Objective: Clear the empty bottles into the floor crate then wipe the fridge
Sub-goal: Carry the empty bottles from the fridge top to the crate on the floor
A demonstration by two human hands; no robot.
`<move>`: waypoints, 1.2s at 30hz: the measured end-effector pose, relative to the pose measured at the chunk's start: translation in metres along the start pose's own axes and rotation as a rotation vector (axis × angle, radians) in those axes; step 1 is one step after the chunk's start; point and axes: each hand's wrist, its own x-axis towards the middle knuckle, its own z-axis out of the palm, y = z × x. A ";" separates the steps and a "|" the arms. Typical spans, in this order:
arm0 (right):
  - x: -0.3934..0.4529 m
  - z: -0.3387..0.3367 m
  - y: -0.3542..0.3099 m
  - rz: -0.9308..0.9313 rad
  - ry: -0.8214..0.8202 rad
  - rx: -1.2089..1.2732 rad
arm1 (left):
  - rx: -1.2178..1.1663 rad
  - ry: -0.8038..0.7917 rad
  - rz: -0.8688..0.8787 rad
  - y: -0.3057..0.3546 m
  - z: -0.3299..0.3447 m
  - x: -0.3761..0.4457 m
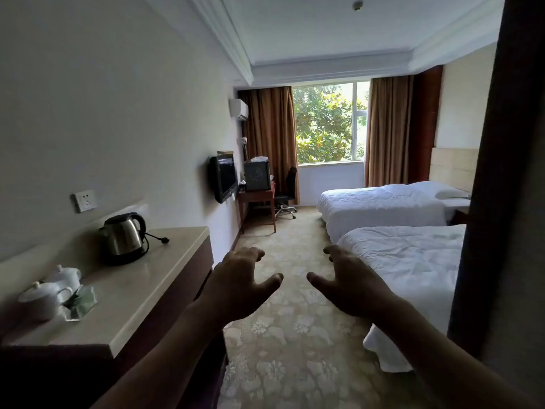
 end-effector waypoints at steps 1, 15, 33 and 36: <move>0.009 0.001 0.004 0.003 0.001 0.014 | -0.014 -0.006 0.000 -0.002 0.005 0.008; 0.264 0.096 0.061 0.014 -0.053 0.021 | -0.070 0.023 0.005 -0.127 0.119 0.235; 0.658 0.179 0.178 0.096 -0.032 0.033 | -0.103 -0.080 -0.059 -0.260 0.274 0.623; 0.723 0.193 0.216 0.074 -0.048 0.017 | -0.118 -0.077 -0.054 -0.267 0.309 0.686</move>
